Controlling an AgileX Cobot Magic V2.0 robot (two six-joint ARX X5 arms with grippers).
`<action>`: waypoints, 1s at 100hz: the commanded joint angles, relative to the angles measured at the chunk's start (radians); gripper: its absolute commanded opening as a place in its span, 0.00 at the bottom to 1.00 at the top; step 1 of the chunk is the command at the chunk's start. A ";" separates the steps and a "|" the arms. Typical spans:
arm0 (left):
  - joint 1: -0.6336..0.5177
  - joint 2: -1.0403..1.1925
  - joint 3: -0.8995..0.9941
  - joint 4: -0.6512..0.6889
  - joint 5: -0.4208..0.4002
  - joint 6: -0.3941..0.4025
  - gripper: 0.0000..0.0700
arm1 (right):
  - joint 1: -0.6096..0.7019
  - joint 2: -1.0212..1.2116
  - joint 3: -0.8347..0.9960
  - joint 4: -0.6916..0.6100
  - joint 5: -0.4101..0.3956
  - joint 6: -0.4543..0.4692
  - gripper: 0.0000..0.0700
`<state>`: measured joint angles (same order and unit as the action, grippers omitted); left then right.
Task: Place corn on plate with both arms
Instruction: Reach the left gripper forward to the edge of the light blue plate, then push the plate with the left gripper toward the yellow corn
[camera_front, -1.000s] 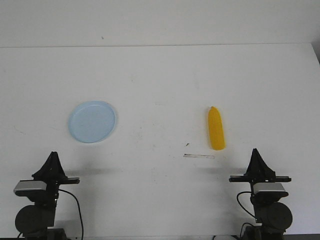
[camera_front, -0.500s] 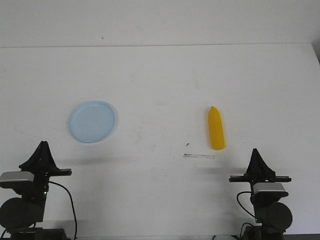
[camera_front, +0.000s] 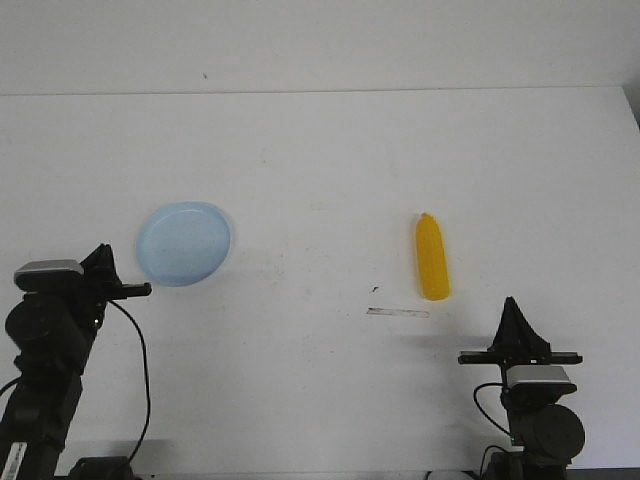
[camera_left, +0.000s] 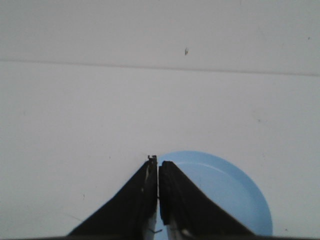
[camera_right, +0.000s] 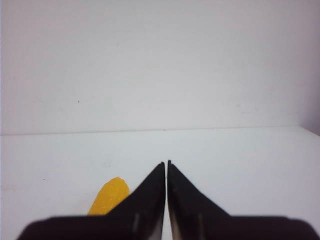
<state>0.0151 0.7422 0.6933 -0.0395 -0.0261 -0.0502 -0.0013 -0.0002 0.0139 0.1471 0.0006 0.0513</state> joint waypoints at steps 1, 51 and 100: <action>0.000 0.047 0.029 0.001 0.000 -0.045 0.00 | 0.000 0.002 -0.001 0.010 0.000 0.000 0.01; 0.136 0.459 0.311 -0.395 0.137 -0.254 0.00 | 0.000 0.002 -0.001 0.010 0.000 0.000 0.01; 0.335 0.827 0.465 -0.448 0.456 -0.254 0.19 | 0.000 0.002 -0.001 0.010 0.000 0.000 0.01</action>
<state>0.3450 1.5307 1.1404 -0.4908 0.4221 -0.3035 -0.0013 -0.0002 0.0139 0.1471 0.0006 0.0513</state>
